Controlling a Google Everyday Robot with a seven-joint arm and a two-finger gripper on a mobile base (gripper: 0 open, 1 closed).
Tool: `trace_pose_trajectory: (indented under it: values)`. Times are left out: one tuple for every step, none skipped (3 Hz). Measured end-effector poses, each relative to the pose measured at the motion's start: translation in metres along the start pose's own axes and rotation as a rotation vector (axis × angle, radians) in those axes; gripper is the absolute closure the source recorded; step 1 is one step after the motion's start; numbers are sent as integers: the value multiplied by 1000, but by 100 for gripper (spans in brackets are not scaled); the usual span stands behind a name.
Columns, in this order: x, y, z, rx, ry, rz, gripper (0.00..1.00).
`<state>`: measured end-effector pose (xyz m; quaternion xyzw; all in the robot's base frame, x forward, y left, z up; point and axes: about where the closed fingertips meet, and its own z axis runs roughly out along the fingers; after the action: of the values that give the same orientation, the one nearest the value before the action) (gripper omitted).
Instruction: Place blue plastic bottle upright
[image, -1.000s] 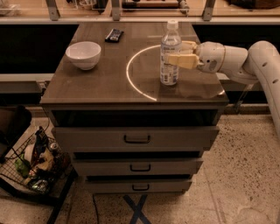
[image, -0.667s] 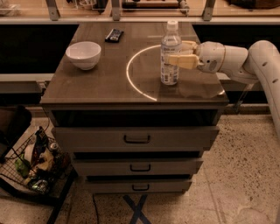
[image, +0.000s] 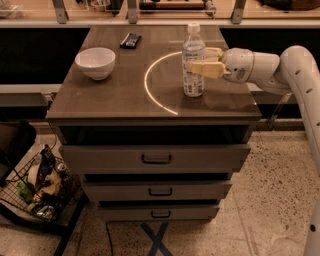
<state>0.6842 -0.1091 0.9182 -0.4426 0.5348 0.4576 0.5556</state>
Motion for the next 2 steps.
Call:
trace_pose_trajectory:
  values:
    - [2,-3,1,-1,6,15,100]
    - [1,-3,1,-1,6,15,100]
